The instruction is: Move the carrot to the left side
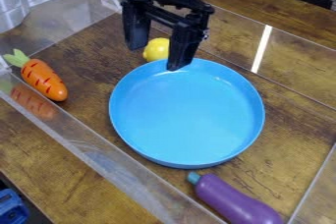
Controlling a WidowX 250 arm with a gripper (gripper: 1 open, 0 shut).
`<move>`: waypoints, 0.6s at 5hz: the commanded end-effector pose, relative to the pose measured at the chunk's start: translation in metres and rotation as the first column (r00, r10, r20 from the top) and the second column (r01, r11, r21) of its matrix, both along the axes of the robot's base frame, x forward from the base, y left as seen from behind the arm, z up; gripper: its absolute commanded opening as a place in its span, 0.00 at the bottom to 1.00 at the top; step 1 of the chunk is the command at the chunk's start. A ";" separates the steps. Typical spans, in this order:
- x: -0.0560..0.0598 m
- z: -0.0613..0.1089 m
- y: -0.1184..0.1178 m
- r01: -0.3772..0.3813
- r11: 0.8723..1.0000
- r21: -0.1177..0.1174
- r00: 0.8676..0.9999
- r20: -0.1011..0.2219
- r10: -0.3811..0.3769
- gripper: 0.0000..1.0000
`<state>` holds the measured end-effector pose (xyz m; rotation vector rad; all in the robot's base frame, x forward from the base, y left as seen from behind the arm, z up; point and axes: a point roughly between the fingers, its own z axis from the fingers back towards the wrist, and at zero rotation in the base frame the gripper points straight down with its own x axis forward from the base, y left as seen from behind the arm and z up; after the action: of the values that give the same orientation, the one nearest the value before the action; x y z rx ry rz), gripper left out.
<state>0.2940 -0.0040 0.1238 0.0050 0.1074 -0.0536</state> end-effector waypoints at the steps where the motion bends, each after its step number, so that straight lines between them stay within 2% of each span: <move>1: 0.007 0.029 0.005 0.001 1.000 0.012 0.996 0.085 -0.002 1.00; 3: 0.006 0.037 0.008 -0.011 1.000 0.023 0.995 0.099 0.009 1.00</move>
<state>0.2939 -0.0006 0.1361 0.0263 0.0999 -0.0546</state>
